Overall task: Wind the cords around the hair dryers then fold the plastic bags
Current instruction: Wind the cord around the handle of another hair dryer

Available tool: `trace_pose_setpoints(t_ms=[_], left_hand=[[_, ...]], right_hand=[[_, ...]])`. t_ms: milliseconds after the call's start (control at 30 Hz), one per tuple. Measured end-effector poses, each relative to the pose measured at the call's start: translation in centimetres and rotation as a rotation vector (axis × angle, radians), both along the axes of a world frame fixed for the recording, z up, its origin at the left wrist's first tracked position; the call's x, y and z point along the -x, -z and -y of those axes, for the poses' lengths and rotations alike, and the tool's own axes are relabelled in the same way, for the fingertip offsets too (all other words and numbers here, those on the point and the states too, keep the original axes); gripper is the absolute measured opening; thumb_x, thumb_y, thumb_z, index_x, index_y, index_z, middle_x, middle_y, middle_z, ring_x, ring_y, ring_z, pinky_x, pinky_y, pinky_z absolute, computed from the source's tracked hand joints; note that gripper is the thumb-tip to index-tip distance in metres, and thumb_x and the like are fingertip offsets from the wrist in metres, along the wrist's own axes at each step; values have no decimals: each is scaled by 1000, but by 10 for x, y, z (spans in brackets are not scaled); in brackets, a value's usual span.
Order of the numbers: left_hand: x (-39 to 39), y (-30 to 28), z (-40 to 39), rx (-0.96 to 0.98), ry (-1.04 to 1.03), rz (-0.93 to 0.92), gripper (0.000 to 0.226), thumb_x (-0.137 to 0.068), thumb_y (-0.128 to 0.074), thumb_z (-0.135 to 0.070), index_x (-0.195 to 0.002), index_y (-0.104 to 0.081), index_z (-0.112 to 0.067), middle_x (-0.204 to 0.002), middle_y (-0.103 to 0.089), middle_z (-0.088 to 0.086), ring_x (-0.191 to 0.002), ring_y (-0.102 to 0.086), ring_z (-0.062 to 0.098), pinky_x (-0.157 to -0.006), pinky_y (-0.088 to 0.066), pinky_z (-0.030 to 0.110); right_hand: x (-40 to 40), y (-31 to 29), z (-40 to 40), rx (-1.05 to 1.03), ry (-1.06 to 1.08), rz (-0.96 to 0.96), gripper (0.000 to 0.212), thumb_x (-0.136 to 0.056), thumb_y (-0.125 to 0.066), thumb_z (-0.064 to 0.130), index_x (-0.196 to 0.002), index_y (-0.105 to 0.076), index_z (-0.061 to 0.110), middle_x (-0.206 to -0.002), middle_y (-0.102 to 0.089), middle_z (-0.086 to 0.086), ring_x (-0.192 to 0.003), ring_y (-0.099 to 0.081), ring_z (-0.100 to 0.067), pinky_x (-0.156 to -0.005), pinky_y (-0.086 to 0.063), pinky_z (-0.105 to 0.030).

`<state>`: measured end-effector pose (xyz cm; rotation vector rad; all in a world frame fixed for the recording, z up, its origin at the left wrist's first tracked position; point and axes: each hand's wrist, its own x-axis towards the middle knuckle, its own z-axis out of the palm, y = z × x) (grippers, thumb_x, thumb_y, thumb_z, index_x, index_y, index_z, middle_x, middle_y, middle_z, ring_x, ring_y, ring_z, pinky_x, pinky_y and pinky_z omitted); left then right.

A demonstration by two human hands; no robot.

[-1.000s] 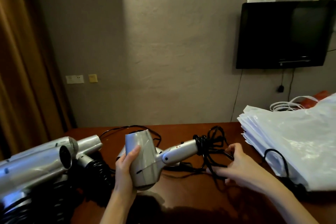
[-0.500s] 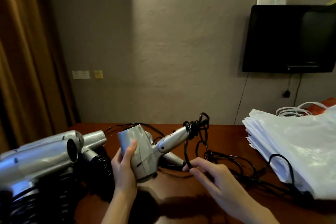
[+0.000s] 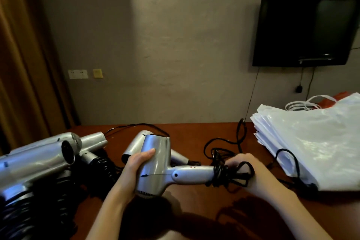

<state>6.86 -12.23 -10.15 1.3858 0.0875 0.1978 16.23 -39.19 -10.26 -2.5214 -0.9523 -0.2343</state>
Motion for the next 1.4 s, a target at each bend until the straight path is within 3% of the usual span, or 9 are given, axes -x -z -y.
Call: trace_pose_setpoints(t_ms=[100, 167, 433, 533, 767, 967, 1133, 1233, 1400], left_hand=[[-4, 8, -5, -53, -48, 21, 64, -52, -73, -50, -96, -69, -4, -86, -70, 20, -72, -66, 28, -65, -50, 35], [-6, 9, -3, -78, -51, 58, 76, -49, -72, -55, -105, -67, -3, -90, -71, 22, -76, -67, 28, -65, -52, 34], [-12, 10, 0, -170, -61, 186, 68, -57, -72, -52, -104, -67, -3, -86, -71, 13, -77, -68, 26, -63, -53, 33], [-11, 9, 1, -258, -94, 270, 59, -60, -69, -50, -102, -65, -10, -83, -72, -2, -76, -69, 14, -63, -52, 24], [-7, 12, 11, -340, -240, 336, 69, -55, -71, -68, -112, -56, -33, -96, -66, -20, -88, -65, 3, -71, -54, 22], [-7, 8, 17, -258, -303, 278, 69, -42, -67, -67, -104, -44, -49, -97, -57, -21, -78, -56, -23, -61, -45, 2], [-12, 13, 12, -291, -402, 340, 78, -46, -67, -75, -114, -57, -37, -100, -64, -8, -86, -62, -2, -64, -49, 9], [-12, 18, 6, -321, -476, 345, 93, -46, -66, -82, -122, -57, -29, -101, -64, -9, -90, -63, 4, -66, -50, 14], [-11, 21, 1, -369, -505, 398, 91, -51, -68, -82, -125, -57, -32, -102, -65, -19, -94, -63, 4, -76, -55, 28]], right_hand=[[-1, -9, 8, -168, -86, -136, 12, -74, -66, 39, -62, -66, 34, -66, -66, 7, -62, -61, -2, -60, -51, -28], [3, -17, 12, -310, -182, -245, 31, -78, -70, 49, -67, -69, 19, -69, -68, -5, -63, -63, -8, -60, -49, -27], [0, -27, 23, -386, -245, -530, 27, -88, -62, 45, -81, -73, 21, -77, -63, -15, -69, -56, -17, -64, -41, -22], [5, -37, 24, -393, -203, -534, 26, -90, -57, 34, -84, -72, 14, -65, -59, 3, -59, -50, -8, -55, -35, -14], [5, -40, -15, -144, 128, 109, 17, -98, -50, 19, -98, -66, 20, -90, -56, 8, -87, -56, -15, -72, -35, -23], [7, -25, -36, -186, 236, 105, 34, -97, -49, 13, -129, -60, 20, -126, -51, -7, -114, -54, -21, -93, -37, -20], [5, -29, -32, 74, 364, 221, 38, -100, -41, 23, -135, -48, 35, -130, -49, 0, -108, -59, -20, -84, -50, -30], [-3, -36, -27, -55, 296, 22, 17, -100, -45, 26, -115, -54, 24, -98, -67, 1, -82, -68, -15, -68, -50, -28], [1, -37, -24, -898, 157, -774, 17, -94, -55, 9, -111, -53, 8, -72, -68, -6, -43, -54, -12, -32, -29, -17]])
